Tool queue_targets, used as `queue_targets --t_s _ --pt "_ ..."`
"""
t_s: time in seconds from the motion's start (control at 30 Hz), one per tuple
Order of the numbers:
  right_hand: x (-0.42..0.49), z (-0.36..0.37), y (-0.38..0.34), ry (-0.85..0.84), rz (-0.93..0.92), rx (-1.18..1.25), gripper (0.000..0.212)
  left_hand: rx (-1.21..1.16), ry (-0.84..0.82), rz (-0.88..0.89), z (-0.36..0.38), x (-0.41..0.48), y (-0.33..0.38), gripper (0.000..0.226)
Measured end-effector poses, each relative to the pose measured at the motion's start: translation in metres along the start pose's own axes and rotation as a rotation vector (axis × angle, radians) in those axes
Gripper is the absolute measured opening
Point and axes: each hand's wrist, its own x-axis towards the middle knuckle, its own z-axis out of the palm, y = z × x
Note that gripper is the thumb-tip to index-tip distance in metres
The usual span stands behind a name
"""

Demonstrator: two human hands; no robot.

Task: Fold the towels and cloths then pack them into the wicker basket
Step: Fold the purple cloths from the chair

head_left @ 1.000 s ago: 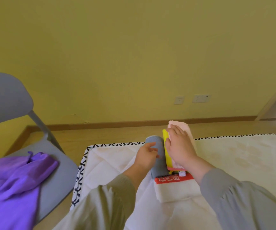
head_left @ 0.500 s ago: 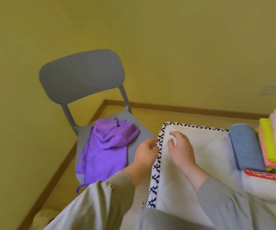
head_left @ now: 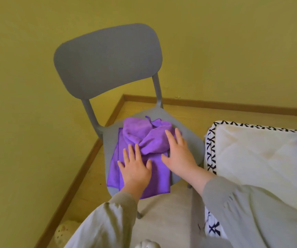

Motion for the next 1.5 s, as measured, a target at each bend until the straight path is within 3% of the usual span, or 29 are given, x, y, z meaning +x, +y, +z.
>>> queue_targets --t_s 0.13,0.3,0.43,0.5,0.57,0.7,0.73,0.77,0.83,0.9,0.97,1.03,1.13,1.3,1.4,1.5 --pt "0.026 0.017 -0.008 -0.072 -0.055 -0.214 0.088 0.085 0.066 0.099 0.022 0.005 -0.007 0.083" --pt "0.044 0.035 -0.005 -0.133 0.016 -0.305 0.054 0.070 0.046 0.118 0.026 0.007 -0.010 0.086" --pt "0.052 0.034 -0.006 0.046 0.107 -0.002 0.045 0.076 0.039 0.101 0.026 0.008 -0.012 0.087" --pt "0.051 0.023 -0.010 0.200 0.186 0.196 0.027 0.087 0.028 0.096 0.025 0.009 -0.012 0.088" --pt "0.046 0.004 -0.014 0.219 0.277 0.417 0.010 0.097 0.012 0.096 0.024 0.008 -0.010 0.089" --pt "0.045 -0.025 -0.019 0.273 0.378 0.854 0.008 0.095 0.029 0.100 0.023 0.005 -0.009 0.088" --pt "0.047 -0.027 -0.016 0.315 0.410 0.910 0.017 0.091 0.034 0.097 0.023 0.005 -0.010 0.089" --pt "0.048 -0.030 -0.012 0.357 0.430 0.860 0.029 0.086 0.038 0.093 0.023 0.004 -0.010 0.090" --pt "0.045 -0.031 0.000 0.410 0.401 0.474 0.053 0.069 0.044 0.085 0.022 0.004 -0.009 0.092" --pt "0.038 -0.026 0.008 0.389 0.211 0.133 0.060 0.071 0.040 0.081 0.021 0.004 -0.009 0.092" --pt "0.032 -0.009 0.013 0.170 0.099 -0.039 0.063 0.073 0.040 0.080 0.023 0.005 -0.009 0.092" --pt "0.027 0.009 0.019 -0.069 0.123 -0.200 0.075 0.073 0.041 0.078 0.023 0.006 -0.009 0.092" --pt "0.024 0.019 0.024 -0.106 0.109 -0.450 0.076 0.120 0.025 0.083 0.023 0.006 -0.009 0.091" --pt "0.028 0.016 0.013 -0.072 0.115 -0.496 0.036 0.187 -0.016 0.089 0.022 0.008 -0.009 0.080" --pt "0.029 0.007 0.020 -0.075 0.080 -0.472 0.034 0.194 -0.045 0.101 0.021 0.008 -0.006 0.064" --pt "0.029 -0.007 0.024 0.062 0.077 -0.192 0.034 0.154 -0.062 0.101 0.017 0.012 -0.010 0.062"
